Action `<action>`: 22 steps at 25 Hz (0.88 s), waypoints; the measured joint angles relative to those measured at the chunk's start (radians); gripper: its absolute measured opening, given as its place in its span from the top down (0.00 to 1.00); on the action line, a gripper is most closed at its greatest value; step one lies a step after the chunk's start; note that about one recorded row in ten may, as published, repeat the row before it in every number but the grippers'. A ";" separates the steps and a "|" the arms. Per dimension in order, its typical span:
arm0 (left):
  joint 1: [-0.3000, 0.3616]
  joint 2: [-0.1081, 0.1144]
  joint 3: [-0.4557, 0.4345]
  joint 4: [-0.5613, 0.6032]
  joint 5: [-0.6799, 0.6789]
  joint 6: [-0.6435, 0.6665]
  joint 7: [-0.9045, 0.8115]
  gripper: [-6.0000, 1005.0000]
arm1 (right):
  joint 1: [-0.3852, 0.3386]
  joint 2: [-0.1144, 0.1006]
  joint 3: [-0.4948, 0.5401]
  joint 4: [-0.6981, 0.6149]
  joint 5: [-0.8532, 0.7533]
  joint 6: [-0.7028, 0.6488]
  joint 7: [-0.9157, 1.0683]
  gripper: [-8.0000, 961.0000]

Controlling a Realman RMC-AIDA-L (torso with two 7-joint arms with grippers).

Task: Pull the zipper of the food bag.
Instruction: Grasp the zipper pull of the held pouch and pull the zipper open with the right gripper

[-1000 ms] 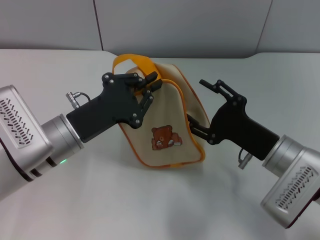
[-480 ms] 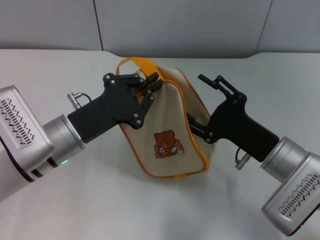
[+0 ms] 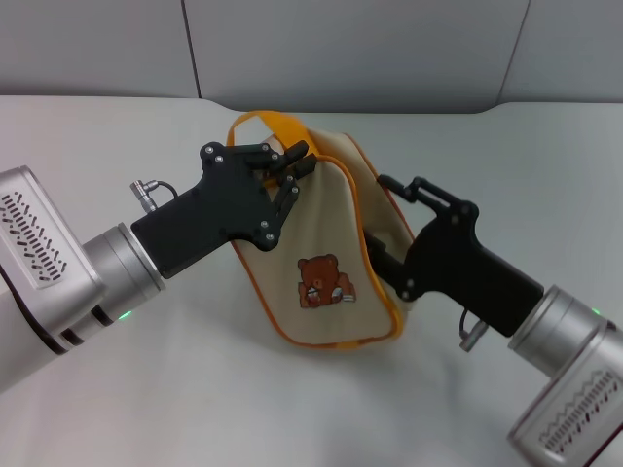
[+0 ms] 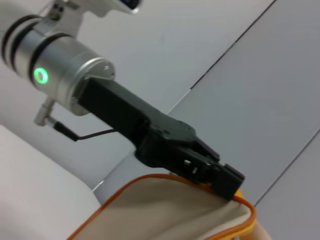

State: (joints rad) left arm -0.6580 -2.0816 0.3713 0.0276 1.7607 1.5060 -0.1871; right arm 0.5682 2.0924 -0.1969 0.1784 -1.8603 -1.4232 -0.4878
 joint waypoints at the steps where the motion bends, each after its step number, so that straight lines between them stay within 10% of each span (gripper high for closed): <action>1: 0.000 0.000 0.000 0.000 0.000 0.000 0.000 0.93 | -0.004 0.000 -0.001 0.002 -0.005 0.000 -0.007 0.35; 22: -0.008 0.000 0.000 -0.003 -0.002 -0.001 0.001 0.93 | 0.011 0.000 0.012 0.023 -0.019 0.016 0.168 0.40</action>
State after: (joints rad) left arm -0.6658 -2.0815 0.3711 0.0247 1.7586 1.5050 -0.1860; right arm 0.5788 2.0923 -0.1851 0.2018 -1.8789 -1.4073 -0.3196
